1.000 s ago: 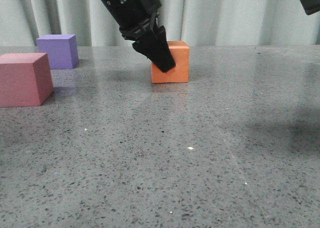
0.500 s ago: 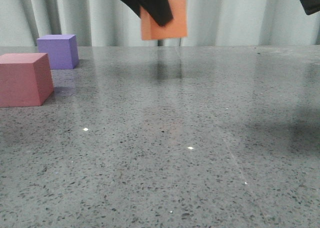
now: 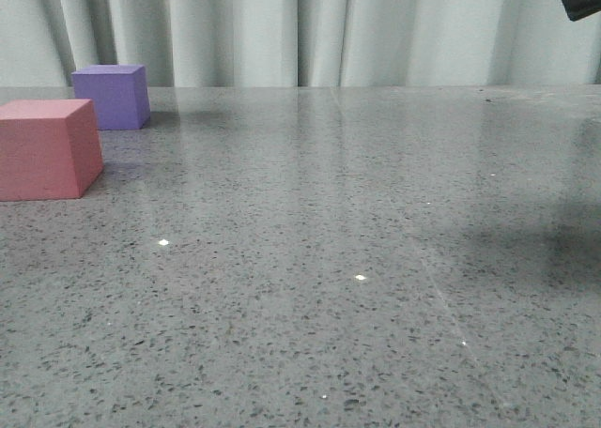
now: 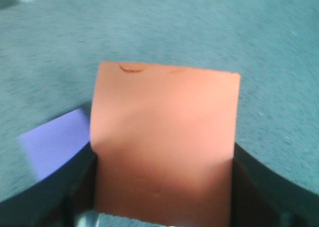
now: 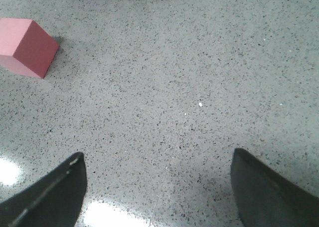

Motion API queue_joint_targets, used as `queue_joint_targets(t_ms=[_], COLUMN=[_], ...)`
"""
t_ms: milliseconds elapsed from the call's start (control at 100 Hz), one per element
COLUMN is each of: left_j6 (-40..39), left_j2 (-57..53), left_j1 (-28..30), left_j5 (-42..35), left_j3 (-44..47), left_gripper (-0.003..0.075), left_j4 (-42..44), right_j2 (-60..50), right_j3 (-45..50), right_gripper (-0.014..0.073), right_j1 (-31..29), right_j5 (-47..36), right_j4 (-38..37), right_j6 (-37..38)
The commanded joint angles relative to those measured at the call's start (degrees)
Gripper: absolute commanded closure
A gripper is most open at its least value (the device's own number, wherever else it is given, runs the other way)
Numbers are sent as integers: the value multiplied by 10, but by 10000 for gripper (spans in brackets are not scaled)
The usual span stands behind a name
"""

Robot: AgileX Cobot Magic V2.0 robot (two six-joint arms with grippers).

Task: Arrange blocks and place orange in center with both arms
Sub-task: 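Lift the orange cube and carry it toward the purple cube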

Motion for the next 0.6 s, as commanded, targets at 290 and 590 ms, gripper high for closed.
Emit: queue_joint_targets(t_ms=[290, 590], left_j6=[-199, -280], left_j2=[-136, -148], left_j1=[2, 0], left_j5=[-2, -33], left_j3=[133, 229], left_gripper=[572, 572], left_j4=[176, 188], right_j2=[-11, -11], right_j3=[-14, -14], right_gripper=[4, 4], right_j1=[-1, -1], right_j5=[-39, -39], right_j4=[2, 2], right_j6=[-5, -5])
